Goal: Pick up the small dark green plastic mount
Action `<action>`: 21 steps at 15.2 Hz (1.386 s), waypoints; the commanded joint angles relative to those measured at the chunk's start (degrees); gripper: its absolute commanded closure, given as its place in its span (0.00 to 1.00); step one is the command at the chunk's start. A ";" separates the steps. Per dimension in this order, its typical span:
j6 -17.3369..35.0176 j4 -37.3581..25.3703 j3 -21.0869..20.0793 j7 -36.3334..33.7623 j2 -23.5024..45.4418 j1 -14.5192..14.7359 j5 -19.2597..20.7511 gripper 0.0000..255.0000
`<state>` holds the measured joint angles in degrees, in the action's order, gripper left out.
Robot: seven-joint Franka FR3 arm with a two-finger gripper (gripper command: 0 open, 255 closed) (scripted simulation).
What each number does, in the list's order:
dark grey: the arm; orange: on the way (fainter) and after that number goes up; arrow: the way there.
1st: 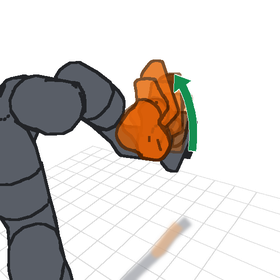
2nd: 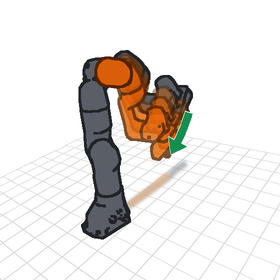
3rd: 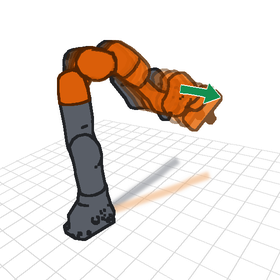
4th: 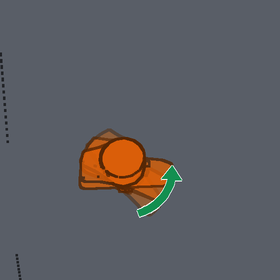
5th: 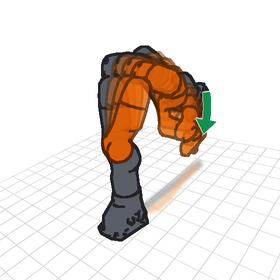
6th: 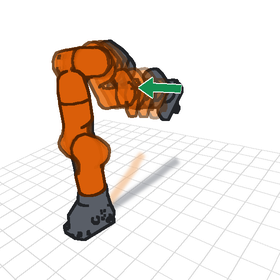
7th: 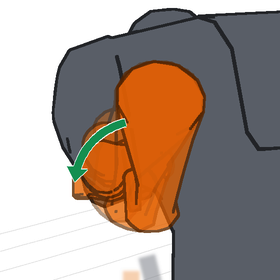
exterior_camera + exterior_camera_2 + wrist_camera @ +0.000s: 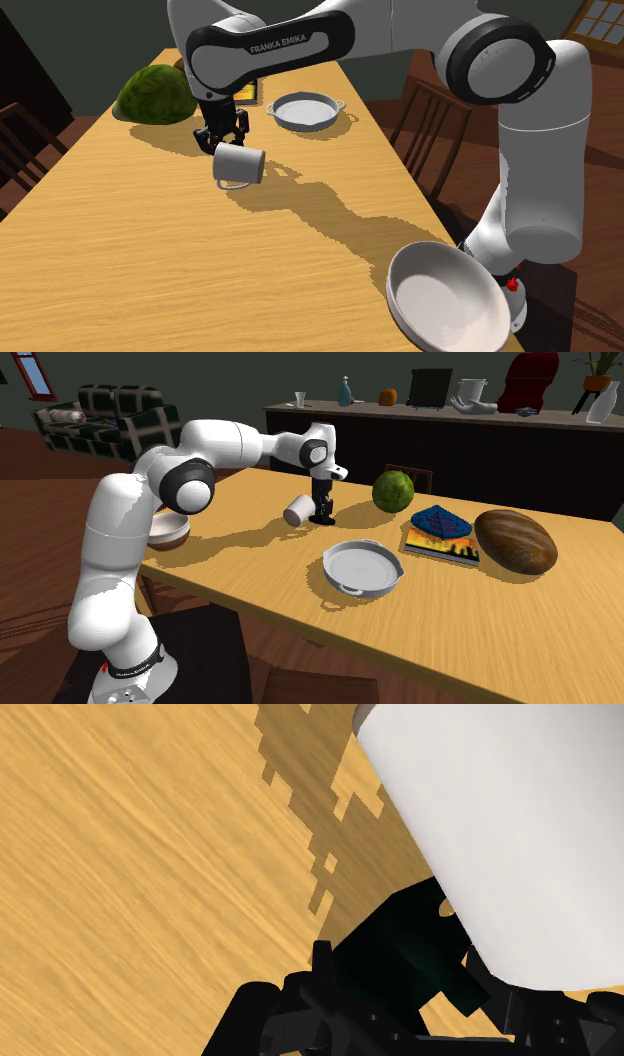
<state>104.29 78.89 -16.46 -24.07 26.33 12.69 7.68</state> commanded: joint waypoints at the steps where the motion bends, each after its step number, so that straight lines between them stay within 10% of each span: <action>1: 0.00 0.13 0.02 0.02 0.09 -0.02 0.00 1.00; 21: -11.28 -12.21 -0.15 0.34 1.11 1.12 0.10 1.00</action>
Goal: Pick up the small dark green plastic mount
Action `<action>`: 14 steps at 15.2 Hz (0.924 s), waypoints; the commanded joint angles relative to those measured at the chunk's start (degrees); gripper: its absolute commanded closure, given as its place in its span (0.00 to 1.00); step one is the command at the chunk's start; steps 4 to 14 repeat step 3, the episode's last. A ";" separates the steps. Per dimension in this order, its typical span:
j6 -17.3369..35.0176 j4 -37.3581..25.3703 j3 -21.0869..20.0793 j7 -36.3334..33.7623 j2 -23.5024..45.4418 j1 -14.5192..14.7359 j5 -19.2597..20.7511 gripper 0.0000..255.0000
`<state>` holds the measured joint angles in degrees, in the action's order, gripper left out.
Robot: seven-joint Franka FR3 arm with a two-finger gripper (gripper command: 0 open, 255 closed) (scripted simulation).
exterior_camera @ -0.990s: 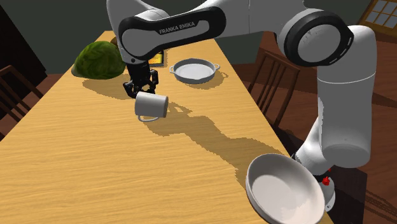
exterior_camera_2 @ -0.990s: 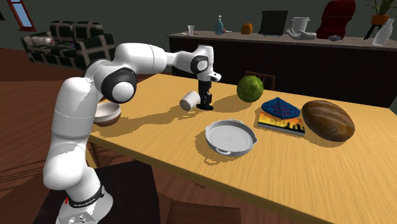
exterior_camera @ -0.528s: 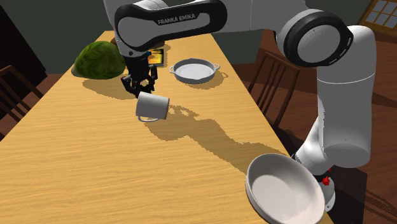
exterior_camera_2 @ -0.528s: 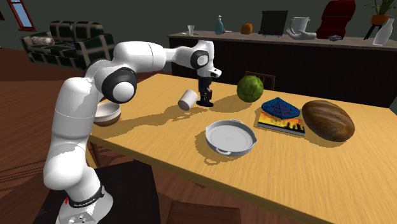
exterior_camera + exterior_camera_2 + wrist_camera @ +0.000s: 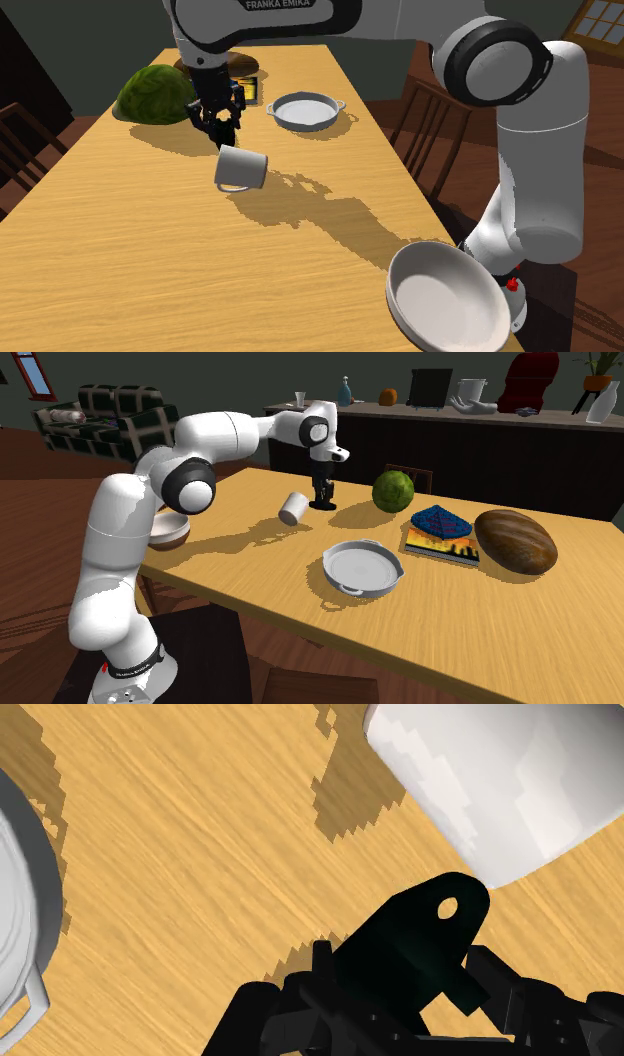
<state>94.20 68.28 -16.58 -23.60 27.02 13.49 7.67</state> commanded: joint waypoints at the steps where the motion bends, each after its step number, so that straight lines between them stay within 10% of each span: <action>1: -2.09 -2.74 -0.03 -0.11 0.65 0.44 0.16 1.00; 14: -2.23 -2.90 -0.03 -0.11 0.68 0.46 0.17 1.00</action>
